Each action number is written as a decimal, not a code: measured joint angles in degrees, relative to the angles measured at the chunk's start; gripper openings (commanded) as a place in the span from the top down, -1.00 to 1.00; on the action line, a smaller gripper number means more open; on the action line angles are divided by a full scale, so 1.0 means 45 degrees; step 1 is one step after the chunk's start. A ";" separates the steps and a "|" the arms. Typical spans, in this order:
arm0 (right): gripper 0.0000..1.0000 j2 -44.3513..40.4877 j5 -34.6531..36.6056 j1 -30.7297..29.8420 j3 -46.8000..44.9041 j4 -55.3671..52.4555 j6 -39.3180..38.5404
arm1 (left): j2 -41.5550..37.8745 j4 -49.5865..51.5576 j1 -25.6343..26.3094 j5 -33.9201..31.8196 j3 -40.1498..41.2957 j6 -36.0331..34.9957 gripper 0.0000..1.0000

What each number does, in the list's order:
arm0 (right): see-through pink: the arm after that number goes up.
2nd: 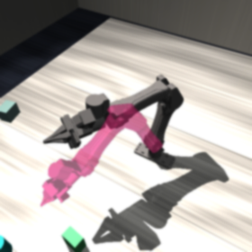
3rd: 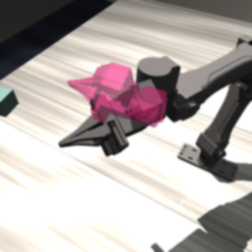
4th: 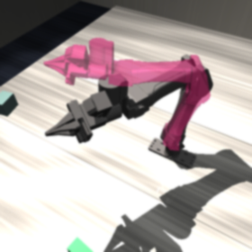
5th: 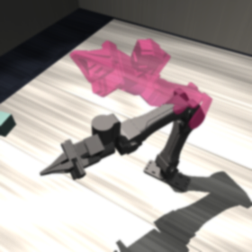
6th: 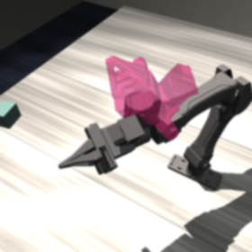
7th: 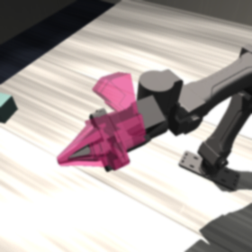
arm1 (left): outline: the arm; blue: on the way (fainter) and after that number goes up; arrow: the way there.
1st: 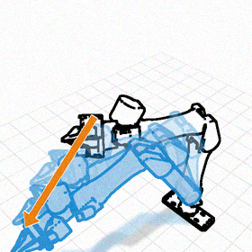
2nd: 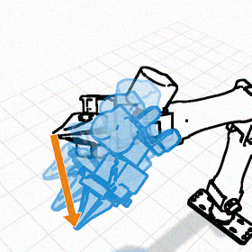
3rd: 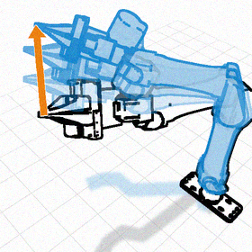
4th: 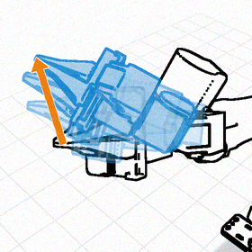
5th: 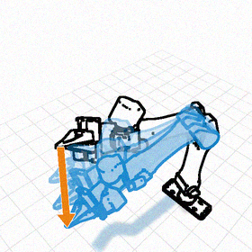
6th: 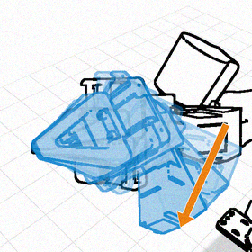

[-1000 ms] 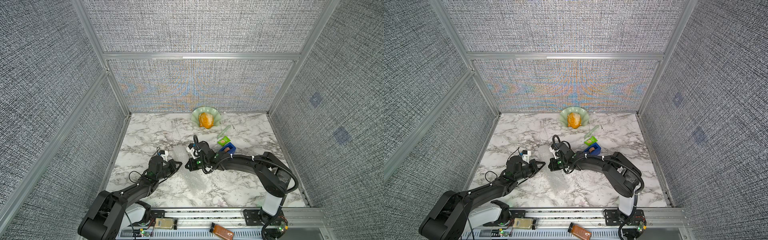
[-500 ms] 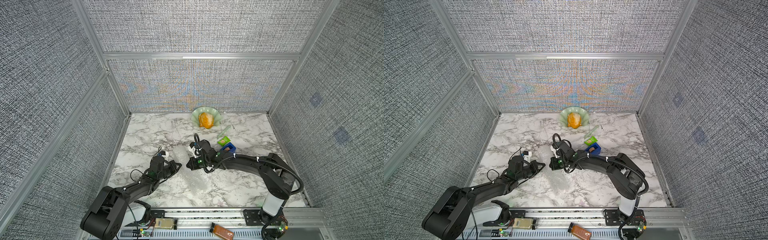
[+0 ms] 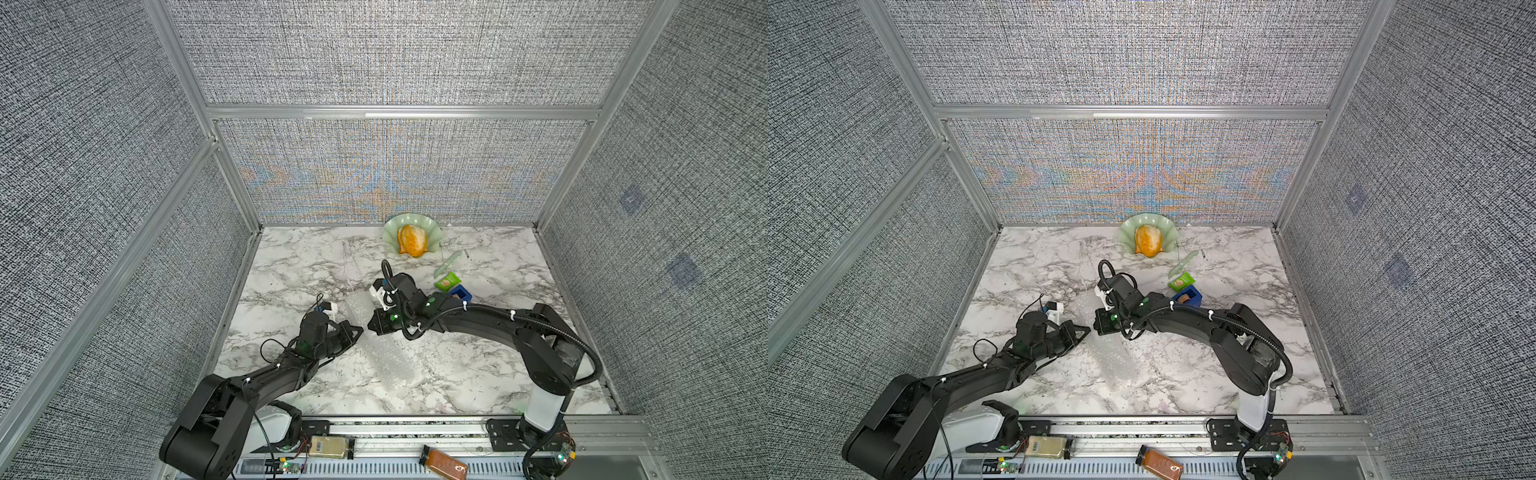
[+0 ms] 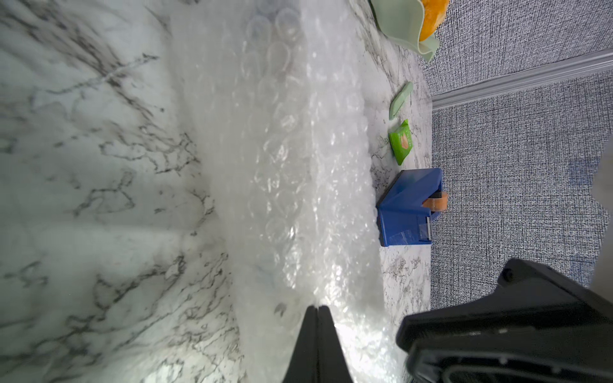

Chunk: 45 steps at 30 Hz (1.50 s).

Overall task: Wrap wine bottles in bubble wrap
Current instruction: Stick the tape on the bubble wrap.

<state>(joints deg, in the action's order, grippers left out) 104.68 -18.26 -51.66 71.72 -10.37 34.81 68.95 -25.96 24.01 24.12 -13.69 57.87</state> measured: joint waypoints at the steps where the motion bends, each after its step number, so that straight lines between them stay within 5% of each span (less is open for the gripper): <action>1: 0.78 0.0039 0.0000 0.0000 0.0029 -0.0019 -0.0005 | -0.0044 0.0039 0.0000 -0.0010 0.0000 -0.0005 1.00; 16: 0.79 0.1239 -0.0398 0.0058 0.0151 0.0578 -0.0223 | -0.0355 0.0165 0.0000 -0.0136 0.0340 -0.0039 1.00; 19: 0.79 0.1214 -0.0510 0.0083 -0.0097 0.0976 -0.0219 | -0.0597 0.0374 0.0000 -0.0262 0.0369 -0.0112 0.57; 25: 0.79 0.1122 -0.0714 0.0175 -0.0607 0.1734 -0.0126 | -0.0957 0.0971 0.0000 -0.0350 0.0442 -0.0214 0.33; 45: 0.79 0.0981 -0.0699 0.0219 -0.1049 0.2375 -0.0092 | -0.1239 0.1316 -0.0034 -0.1035 0.1214 -0.0486 0.25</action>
<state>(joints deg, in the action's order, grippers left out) 109.10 -21.41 -50.68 67.00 0.32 34.39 63.37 -20.03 23.86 19.46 -8.23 55.68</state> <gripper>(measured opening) 0.100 0.375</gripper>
